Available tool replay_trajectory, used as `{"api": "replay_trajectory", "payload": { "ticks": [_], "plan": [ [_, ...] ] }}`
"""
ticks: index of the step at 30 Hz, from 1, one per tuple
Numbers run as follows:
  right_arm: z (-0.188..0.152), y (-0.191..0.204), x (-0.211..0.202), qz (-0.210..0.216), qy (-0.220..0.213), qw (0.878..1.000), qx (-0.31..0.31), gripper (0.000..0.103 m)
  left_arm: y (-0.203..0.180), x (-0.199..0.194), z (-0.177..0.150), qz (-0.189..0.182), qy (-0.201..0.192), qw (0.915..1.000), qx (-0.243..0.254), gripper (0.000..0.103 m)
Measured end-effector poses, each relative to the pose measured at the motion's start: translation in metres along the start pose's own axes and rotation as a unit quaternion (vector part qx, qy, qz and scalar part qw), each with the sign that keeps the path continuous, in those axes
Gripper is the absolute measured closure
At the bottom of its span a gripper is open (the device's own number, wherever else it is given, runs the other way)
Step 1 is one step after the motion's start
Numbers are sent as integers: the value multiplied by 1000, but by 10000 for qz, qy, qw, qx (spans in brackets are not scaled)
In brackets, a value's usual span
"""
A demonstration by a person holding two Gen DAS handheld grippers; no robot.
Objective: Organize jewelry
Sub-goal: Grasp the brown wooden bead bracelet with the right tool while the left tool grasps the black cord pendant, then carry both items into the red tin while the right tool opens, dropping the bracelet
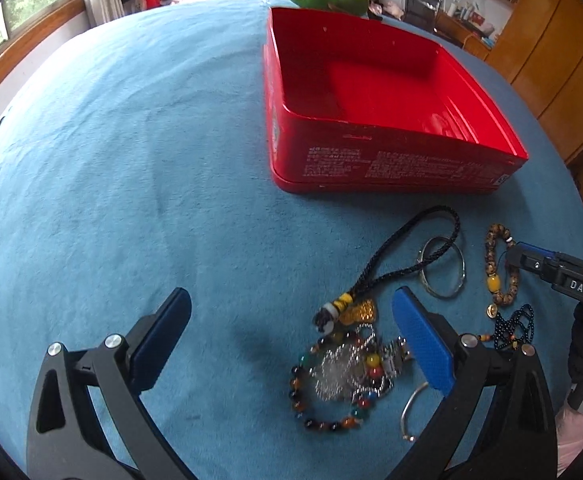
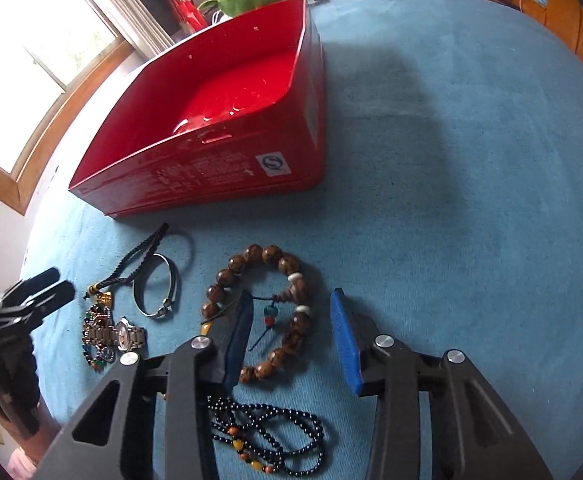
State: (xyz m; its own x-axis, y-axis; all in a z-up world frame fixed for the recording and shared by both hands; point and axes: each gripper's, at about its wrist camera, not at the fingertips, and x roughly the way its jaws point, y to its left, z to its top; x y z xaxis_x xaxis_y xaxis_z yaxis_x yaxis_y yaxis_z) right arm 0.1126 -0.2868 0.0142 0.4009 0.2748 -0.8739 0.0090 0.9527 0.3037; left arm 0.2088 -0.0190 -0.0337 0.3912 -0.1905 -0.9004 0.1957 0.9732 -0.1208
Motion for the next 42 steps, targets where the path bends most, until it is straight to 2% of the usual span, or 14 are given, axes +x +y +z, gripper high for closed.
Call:
{"api": "replay_trajectory", "payload": {
  "ticks": [3, 4, 8, 10, 13, 17, 19, 21, 27, 29, 38, 42],
  "plan": [
    [2, 4, 2, 6, 2, 9999, -124, 66, -7, 15, 8, -115, 170, 9997, 162, 6],
    [1, 7, 3, 16, 2, 9999, -142, 71, -9, 20, 10, -154, 225, 9994, 232, 7],
    [1, 11, 3, 91, -25, 9999, -141, 79, -17, 28, 12, -137, 316, 9986, 411, 21],
    [0, 9, 3, 157, -44, 9998, -114, 79, -18, 27, 12, -195, 305, 9984, 437, 26],
    [1, 3, 3, 244, -79, 9996, -77, 79, -18, 24, 10, -346, 342, 9979, 439, 41],
    [2, -5, 1, 317, -99, 9994, -44, 79, -21, 19, 4, -729, 431, 9953, 478, 50],
    [1, -3, 1, 316, -111, 9994, -48, 79, -20, 16, -3, -839, 458, 9942, 486, 58],
    [0, -2, 1, 300, -127, 9995, -60, 79, -20, 15, -5, -825, 453, 9945, 470, 70],
    [-4, -1, 0, 248, -184, 9995, -93, 79, -17, 11, -11, -836, 417, 9947, 433, 92],
    [-4, 2, 0, 233, -198, 9995, -98, 79, -10, 13, -9, -886, 398, 9943, 437, 93],
    [-6, -2, -8, 490, -261, 9985, -30, 83, 18, -21, 0, -874, -311, 9957, 14, 94],
    [-9, 0, -5, 409, -200, 9989, -108, 83, 26, -28, 1, -903, -384, 9952, -65, 94]
  ]
}}
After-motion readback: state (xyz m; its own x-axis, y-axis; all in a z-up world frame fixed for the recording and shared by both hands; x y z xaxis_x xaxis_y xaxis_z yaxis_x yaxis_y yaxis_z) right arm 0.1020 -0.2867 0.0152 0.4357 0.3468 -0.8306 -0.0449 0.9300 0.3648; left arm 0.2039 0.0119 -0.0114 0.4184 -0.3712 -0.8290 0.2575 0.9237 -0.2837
